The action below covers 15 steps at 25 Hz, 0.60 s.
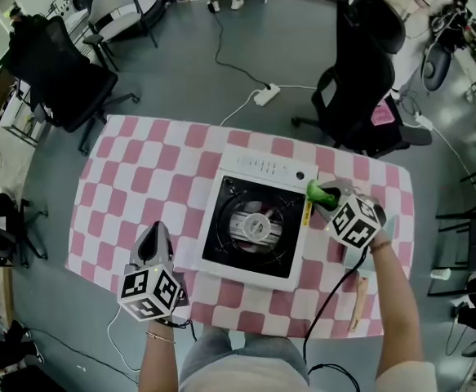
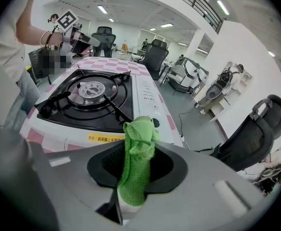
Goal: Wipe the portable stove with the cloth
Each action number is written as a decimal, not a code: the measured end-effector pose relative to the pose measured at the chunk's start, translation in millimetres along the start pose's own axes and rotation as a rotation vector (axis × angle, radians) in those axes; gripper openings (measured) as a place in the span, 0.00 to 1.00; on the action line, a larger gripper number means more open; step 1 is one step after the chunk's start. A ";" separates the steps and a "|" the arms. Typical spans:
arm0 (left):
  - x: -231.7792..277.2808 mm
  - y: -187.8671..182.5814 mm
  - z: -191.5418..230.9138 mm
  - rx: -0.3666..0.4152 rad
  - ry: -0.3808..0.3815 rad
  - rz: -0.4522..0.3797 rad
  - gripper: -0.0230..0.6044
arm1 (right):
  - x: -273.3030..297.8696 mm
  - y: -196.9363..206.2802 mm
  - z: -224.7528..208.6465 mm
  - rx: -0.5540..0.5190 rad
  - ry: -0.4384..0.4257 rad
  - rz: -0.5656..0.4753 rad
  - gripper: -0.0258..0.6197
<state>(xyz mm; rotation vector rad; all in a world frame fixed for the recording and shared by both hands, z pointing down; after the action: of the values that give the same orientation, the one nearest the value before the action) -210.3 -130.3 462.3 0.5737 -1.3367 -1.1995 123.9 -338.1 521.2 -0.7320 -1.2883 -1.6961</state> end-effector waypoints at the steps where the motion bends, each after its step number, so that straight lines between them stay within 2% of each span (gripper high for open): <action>1: -0.5 -0.2 -0.1 0.001 0.002 -0.001 0.04 | -0.2 0.2 2.1 -0.001 -0.004 0.003 0.18; 15: -5.2 -0.8 -3.8 0.001 0.029 0.001 0.04 | -5.1 1.1 22.6 0.022 -0.008 -0.002 0.18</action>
<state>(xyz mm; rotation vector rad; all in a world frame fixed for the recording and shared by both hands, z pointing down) -206.0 -127.1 458.6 0.5890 -1.3123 -1.1857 126.2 -315.3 524.1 -0.7254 -1.3120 -1.6792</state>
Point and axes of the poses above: the fingertips, and each gripper's own axes: x forward along the fingers, z to its left, y out of its underside, the point moved 6 cm from there along -x, backward along the fingers, and after that the axes turned 1 degree about -x, right-handed, at the moved point
